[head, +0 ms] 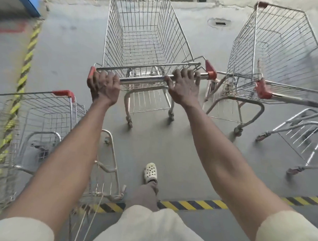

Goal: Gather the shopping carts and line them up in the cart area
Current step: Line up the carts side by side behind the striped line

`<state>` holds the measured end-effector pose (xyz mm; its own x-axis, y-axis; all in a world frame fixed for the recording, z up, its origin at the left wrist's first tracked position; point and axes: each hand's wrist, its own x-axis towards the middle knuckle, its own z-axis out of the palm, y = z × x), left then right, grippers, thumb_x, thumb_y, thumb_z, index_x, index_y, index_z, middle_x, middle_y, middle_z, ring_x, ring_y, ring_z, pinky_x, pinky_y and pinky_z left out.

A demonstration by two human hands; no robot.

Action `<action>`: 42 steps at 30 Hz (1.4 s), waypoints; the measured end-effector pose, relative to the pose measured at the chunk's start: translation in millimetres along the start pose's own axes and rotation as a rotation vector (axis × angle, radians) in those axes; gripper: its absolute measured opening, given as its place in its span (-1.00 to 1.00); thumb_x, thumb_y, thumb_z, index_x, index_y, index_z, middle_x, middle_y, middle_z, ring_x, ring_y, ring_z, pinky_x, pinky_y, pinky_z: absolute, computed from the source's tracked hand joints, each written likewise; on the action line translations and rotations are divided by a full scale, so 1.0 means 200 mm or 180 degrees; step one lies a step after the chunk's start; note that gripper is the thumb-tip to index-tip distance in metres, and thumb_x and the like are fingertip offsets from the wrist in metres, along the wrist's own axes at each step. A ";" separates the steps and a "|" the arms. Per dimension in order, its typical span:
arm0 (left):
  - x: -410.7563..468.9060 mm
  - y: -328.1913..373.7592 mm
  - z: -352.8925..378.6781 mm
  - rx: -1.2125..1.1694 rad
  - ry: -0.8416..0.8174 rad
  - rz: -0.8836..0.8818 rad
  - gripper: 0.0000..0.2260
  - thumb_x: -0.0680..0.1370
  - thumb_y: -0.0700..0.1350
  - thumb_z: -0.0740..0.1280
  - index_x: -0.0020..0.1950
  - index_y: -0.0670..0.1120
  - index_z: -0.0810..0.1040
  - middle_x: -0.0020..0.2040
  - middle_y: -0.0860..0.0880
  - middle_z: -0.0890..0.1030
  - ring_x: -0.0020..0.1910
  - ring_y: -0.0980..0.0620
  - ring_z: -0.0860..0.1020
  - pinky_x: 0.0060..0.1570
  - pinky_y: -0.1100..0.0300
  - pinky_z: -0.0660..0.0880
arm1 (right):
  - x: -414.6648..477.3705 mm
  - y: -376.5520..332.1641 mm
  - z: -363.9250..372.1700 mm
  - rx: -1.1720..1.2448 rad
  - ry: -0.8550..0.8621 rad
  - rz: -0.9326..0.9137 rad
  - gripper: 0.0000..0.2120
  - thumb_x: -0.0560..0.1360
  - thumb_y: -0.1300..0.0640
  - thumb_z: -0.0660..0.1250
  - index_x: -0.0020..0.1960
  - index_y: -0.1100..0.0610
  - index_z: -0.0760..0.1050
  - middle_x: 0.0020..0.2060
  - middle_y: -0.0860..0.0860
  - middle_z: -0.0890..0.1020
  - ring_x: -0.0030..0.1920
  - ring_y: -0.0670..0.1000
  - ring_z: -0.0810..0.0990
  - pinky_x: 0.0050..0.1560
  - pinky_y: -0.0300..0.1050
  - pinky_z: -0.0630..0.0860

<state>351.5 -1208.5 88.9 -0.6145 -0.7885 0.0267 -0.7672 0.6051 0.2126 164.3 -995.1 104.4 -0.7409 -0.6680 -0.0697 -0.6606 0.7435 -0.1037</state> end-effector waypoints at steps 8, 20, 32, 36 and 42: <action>0.09 0.04 0.02 -0.0030 -0.0240 -0.0025 -0.51 0.65 0.16 -0.07 0.09 -0.01 0.61 0.16 -0.11 0.63 0.47 -0.19 0.32 0.58 -0.06 -0.05 | 0.07 0.04 -0.02 0.0147 -0.0038 0.0045 -0.46 0.65 -0.33 -0.15 0.23 0.01 0.38 0.22 0.06 0.44 0.35 0.08 0.33 0.48 0.19 0.08; -0.57 0.14 -0.07 -0.0159 -0.0497 0.0365 -0.64 0.63 0.09 -0.08 -0.03 0.10 0.51 -0.07 -0.01 0.56 0.30 -0.13 0.46 0.58 -0.14 -0.09 | -0.47 0.28 0.03 0.0811 -0.0486 0.0090 -0.55 0.67 -0.29 -0.10 0.27 0.01 0.31 0.33 0.08 0.27 0.54 0.10 0.05 0.53 0.29 -0.33; -1.50 0.04 -0.14 -0.0395 -0.0190 0.0418 -0.81 0.61 -0.12 0.12 -0.18 0.06 0.39 -0.22 -0.02 0.52 0.08 -0.13 0.53 0.57 -0.12 -0.03 | -1.41 0.37 0.12 0.0834 -0.0393 -0.0047 -0.47 0.61 -0.40 -0.18 0.25 -0.05 0.28 0.31 0.07 0.26 0.52 0.12 0.06 0.52 0.33 -0.30; -1.76 0.02 -0.19 -0.0429 -0.0268 0.0233 -0.74 0.62 -0.03 -0.01 -0.24 0.05 0.34 -0.20 -0.05 0.56 0.08 -0.11 0.54 0.57 -0.13 -0.02 | -1.68 0.37 0.15 0.0817 -0.0207 -0.0047 -0.50 0.62 -0.38 -0.13 0.26 -0.06 0.30 0.29 0.06 0.29 0.51 0.07 0.07 0.52 0.27 -0.34; -2.14 0.05 -0.29 -0.0218 -0.0364 0.0058 -0.61 0.74 -0.03 0.03 0.24 -0.20 0.57 0.25 -0.28 0.54 0.47 -0.12 0.30 0.57 0.03 -0.20 | -2.03 0.37 0.17 0.0825 0.0203 -0.0033 -0.54 0.64 -0.37 -0.06 0.22 -0.06 0.38 0.20 0.01 0.34 0.43 0.06 0.20 0.52 0.16 -0.21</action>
<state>616.9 -870.8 136.4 -0.6482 -0.7573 -0.0794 -0.7438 0.6072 0.2794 420.5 -670.8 91.7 -0.7458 -0.6662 -0.0054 -0.6213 0.6984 -0.3553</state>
